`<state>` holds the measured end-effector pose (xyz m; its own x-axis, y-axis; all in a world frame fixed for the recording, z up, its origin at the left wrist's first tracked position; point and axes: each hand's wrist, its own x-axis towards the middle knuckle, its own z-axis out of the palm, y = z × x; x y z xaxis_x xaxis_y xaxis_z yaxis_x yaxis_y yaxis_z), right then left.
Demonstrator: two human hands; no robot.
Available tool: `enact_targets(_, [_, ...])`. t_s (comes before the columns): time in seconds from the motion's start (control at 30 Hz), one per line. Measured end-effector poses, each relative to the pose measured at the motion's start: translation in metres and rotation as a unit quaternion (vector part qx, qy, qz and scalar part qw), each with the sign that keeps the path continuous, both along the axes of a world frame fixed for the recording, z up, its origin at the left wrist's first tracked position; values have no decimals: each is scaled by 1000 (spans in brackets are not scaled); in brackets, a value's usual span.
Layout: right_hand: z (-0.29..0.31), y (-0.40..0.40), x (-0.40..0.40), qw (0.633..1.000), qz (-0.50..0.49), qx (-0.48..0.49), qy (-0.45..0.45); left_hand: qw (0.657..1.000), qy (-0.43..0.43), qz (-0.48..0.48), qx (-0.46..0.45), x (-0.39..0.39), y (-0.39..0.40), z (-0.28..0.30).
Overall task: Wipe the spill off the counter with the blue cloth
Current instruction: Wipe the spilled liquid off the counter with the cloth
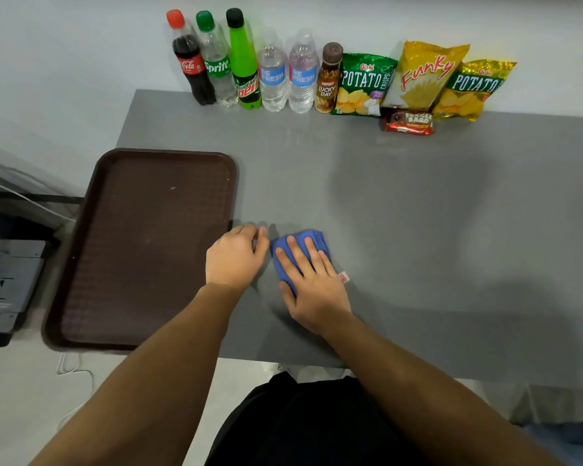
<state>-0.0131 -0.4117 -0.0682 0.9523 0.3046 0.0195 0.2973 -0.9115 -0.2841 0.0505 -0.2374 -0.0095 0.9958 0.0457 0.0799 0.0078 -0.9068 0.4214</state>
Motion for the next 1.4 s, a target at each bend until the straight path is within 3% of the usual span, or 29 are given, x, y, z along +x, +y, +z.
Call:
enact_targets(0.27, [1, 10, 58, 993, -112, -14, 27, 1000, -7, -21, -1, 1, 21, 5])
enact_targets(0.53, [1, -15, 29, 980, -183, -35, 69, 996, -16, -89, -7, 1, 25, 0])
enact_targets(0.83, [-3, 32, -34, 981, -164, -68, 77, 993, -12, -113, -16, 2, 25, -8])
enact_targets(1.1, [1, 49, 9, 992, -113, -27, 52, 994, -9, -107, -1, 7, 29, -10])
enact_targets(1.4, [13, 39, 40, 988, -123, -21, 95, 993, -20, -112, -20, -2, 37, -1])
